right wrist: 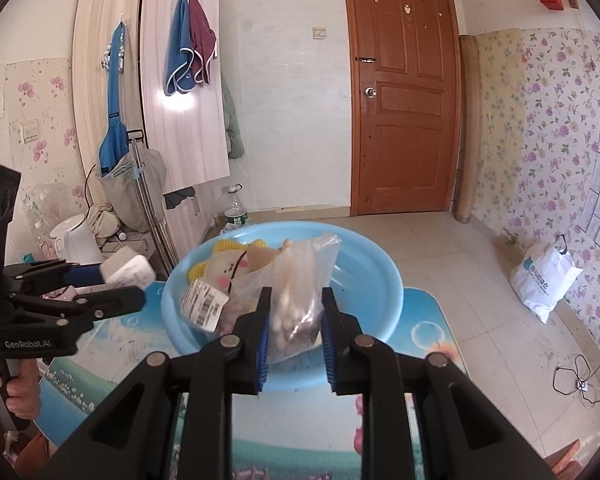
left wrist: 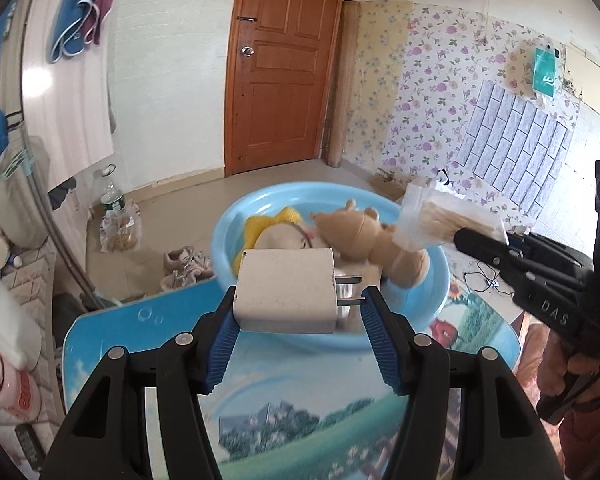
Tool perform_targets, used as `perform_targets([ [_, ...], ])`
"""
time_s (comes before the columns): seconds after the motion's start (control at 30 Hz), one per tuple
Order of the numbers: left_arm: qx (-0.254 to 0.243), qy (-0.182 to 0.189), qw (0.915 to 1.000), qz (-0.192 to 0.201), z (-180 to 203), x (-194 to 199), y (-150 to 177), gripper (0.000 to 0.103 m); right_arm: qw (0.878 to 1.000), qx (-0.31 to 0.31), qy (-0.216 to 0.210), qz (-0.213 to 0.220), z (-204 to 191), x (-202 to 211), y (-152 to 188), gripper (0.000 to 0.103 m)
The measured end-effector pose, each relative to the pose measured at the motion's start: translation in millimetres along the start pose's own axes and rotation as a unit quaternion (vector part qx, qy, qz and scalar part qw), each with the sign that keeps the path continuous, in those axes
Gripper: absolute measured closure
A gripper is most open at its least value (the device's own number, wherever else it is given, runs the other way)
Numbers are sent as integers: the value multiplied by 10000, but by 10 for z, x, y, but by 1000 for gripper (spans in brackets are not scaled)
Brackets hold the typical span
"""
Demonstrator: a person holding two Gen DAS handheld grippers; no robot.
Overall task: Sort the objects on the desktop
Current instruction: 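Carry the charger plug and swab bag over the blue basin, then open both grippers to drop the plug and swab bag into the basin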
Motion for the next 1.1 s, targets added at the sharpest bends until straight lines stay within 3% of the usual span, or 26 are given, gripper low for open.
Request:
perform_targets([
  [0.4, -119, 287, 9995, -83, 95, -639, -518, 43, 9999, 128, -24, -97, 113, -506, -277, 82],
  [0.53, -213, 262, 9994, 20, 97, -664, -599, 23, 9998, 159, -22, -144, 96, -608, -284, 82],
  [0.8, -23, 92, 9999, 63, -105, -500, -540, 7, 9990, 204, -288, -289, -87, -692, -296, 80],
  [0.87, 137, -97, 9999, -13, -209, -473, -508, 2, 9986, 274, -225, -392, -131, -699, -277, 70],
  [0.97, 495, -875, 9945, -277, -426, -436, -433, 2, 9985, 359, -45, -420, -157, -662, -263, 51],
  [1.1, 803, -814, 9927, -383, -550, -307, -343, 2, 9984, 252, -176, -472, -186, -576, -241, 45],
])
Point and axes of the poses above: each gripper's, at about its wrist camera, not at the fingertips, and x roughly against the way its jaws point, z to its right, y to its underside, the point moved 6 cm from there along -x, roughly the way its jaws point, and after that the axes turned 4 degrees about -y, right-handed, at the moved point
